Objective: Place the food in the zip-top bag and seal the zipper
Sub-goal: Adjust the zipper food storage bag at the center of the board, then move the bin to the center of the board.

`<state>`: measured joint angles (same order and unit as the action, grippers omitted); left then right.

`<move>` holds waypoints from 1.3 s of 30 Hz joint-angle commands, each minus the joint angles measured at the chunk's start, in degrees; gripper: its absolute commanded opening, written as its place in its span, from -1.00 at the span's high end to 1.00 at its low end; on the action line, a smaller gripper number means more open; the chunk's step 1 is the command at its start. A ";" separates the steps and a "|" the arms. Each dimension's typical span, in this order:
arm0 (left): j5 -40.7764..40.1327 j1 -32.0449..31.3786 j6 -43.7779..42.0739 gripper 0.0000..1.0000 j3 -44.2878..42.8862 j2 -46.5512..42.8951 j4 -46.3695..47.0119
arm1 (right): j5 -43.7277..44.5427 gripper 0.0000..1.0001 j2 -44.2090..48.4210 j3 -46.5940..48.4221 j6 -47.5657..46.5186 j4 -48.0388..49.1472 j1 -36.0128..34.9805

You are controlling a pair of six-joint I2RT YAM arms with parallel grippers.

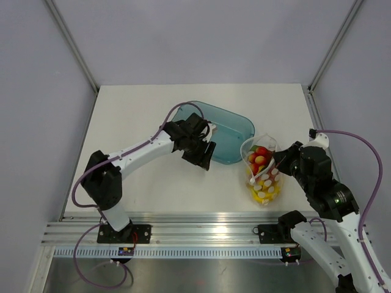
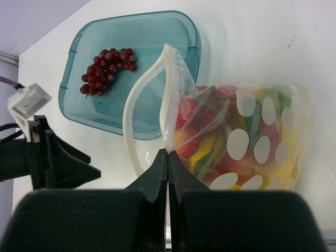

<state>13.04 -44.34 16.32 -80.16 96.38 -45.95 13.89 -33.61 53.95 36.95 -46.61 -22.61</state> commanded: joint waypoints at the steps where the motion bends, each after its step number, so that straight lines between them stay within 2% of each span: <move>1: -0.20 -0.22 -0.23 -0.22 -0.96 3.01 3.76 | 0.53 1.00 0.47 0.80 0.32 3.28 -0.06; 6: -3.64 0.74 -1.55 -0.25 -8.68 13.36 5.26 | -0.62 1.00 0.56 0.80 0.93 3.55 -0.06; 10: -3.28 2.76 -3.30 -0.25 -21.77 22.86 -0.18 | -1.23 1.00 1.70 1.33 1.72 3.19 -0.15; 18: -4.86 6.89 -4.19 -0.31 -40.40 32.20 -1.24 | -3.78 1.00 2.05 -0.16 3.04 4.59 -0.15; 22: -5.83 7.33 -5.06 -0.31 -44.82 32.48 -3.17 | -5.89 1.00 0.30 -0.08 2.52 5.30 -0.06; 24: -4.61 7.25 -4.72 -0.31 -43.42 28.01 -2.83 | -6.59 1.00 -0.58 0.01 2.25 6.26 -0.06; 29: 3.56 7.25 -1.12 -0.36 -28.58 12.63 5.16 | -9.49 0.99 -2.51 0.01 1.02 8.46 -0.07; 30: 4.79 7.25 -0.24 -0.53 -26.21 8.43 6.04 | -10.45 1.00 -2.78 -0.08 0.76 9.42 -0.06; 33: 11.82 7.25 3.71 -0.78 -19.26 4.44 8.42 | -11.95 1.00 -4.19 -0.51 0.67 11.53 -0.06; 36: 14.21 6.63 7.49 -0.78 -13.37 0.49 9.91 | -12.48 1.00 -5.41 -1.04 0.67 13.64 -0.07; 39: 12.81 4.71 12.59 -0.67 -5.82 -5.04 14.81 | -11.61 1.00 -6.56 -1.31 1.72 15.23 -0.06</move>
<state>22.87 -38.11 22.87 -92.07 93.82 -36.86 2.94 -39.81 52.27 38.39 -38.89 -22.61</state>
